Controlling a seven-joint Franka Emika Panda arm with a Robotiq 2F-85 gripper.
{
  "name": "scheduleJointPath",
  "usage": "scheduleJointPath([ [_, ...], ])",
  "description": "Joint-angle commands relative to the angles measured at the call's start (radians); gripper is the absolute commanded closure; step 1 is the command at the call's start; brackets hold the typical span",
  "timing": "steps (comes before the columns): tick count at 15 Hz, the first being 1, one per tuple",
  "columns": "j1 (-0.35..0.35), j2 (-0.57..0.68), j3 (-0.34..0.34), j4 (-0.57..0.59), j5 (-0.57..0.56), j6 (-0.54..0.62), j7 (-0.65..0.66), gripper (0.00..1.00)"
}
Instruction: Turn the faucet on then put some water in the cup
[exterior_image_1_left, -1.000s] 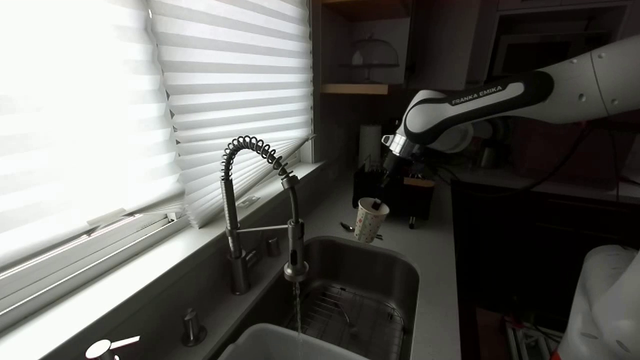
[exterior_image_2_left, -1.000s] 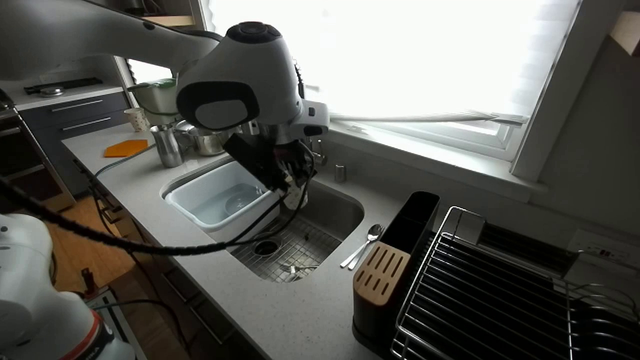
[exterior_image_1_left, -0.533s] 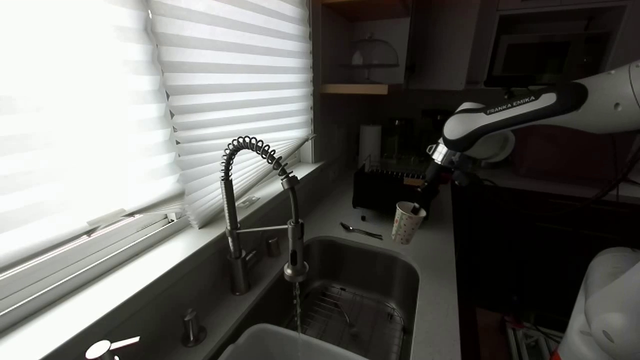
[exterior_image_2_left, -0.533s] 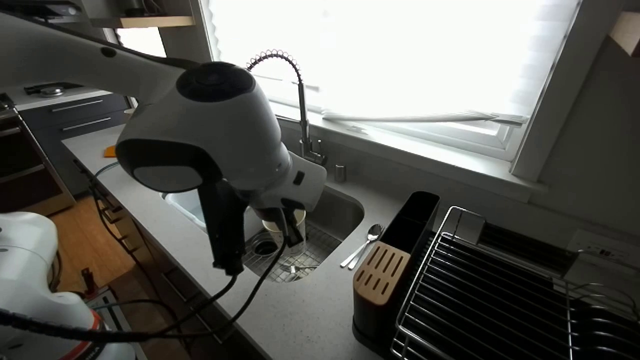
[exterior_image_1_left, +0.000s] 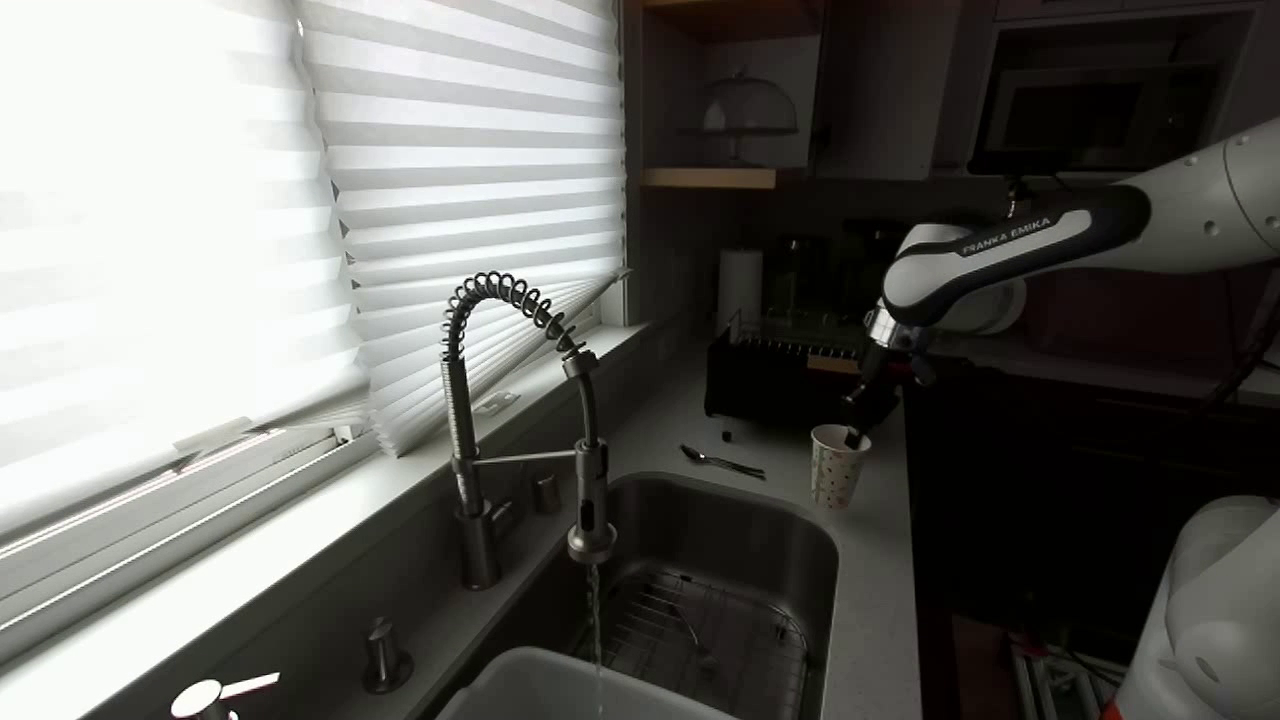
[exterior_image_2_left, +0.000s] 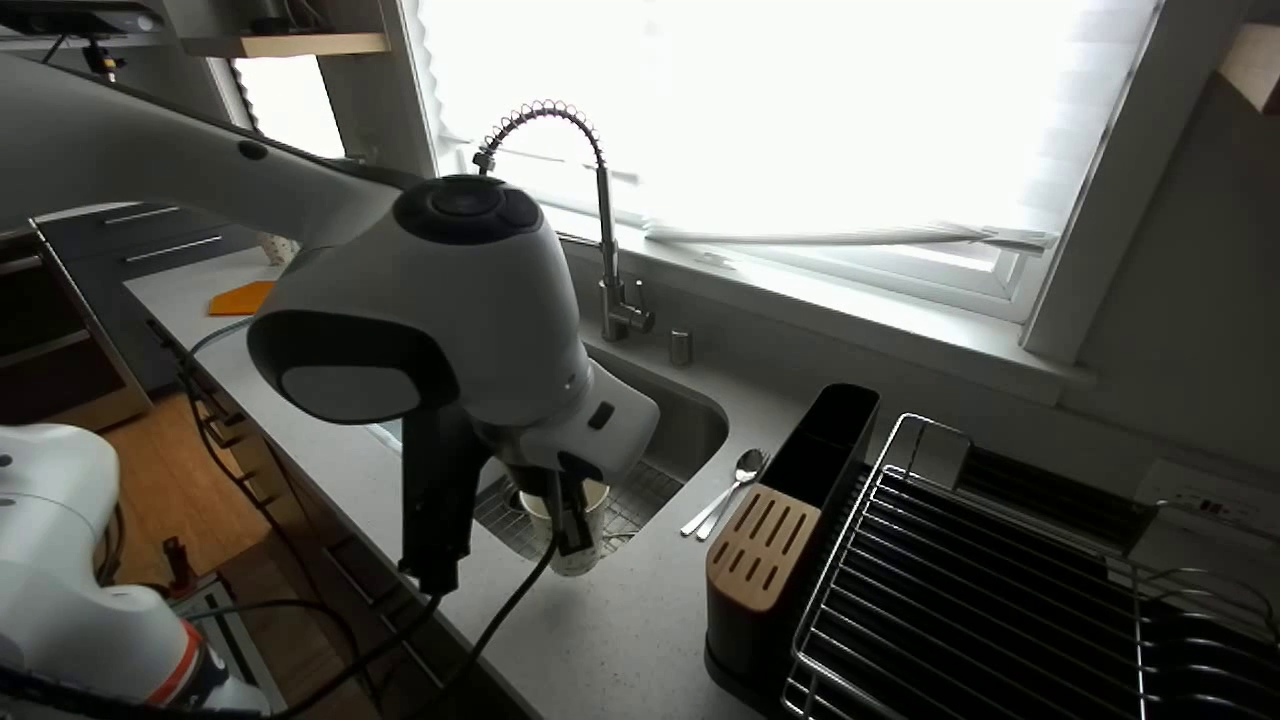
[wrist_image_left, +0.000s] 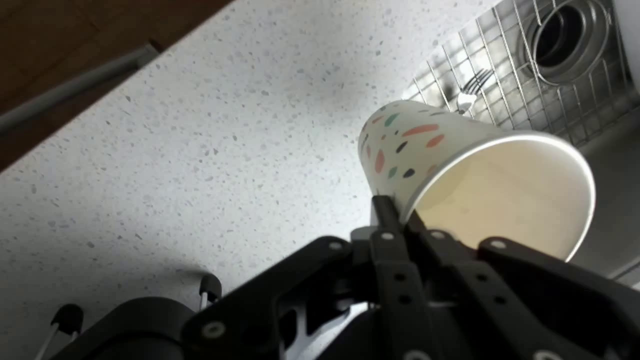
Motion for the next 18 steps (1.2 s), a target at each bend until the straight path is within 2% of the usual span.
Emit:
scheduleJointPath([
  [1,-0.014,0.07,0.029,0.049,-0.1,-0.058,0.079,0.99],
  [5,-0.029,0.09,0.023,0.065,-0.182,-0.05,0.108,0.99],
  [8,-0.04,0.1,0.012,0.047,-0.212,0.01,0.098,0.99],
  [12,-0.048,0.118,0.002,0.012,-0.205,0.141,0.11,0.99],
  [14,-0.048,0.129,-0.002,0.009,-0.187,0.161,0.112,0.99],
  [15,-0.044,0.127,-0.008,0.01,-0.171,0.159,0.104,0.71],
  [16,-0.046,0.124,-0.008,0.01,-0.171,0.16,0.107,0.7],
  [18,-0.045,0.115,-0.009,0.011,-0.168,0.154,0.106,0.56],
])
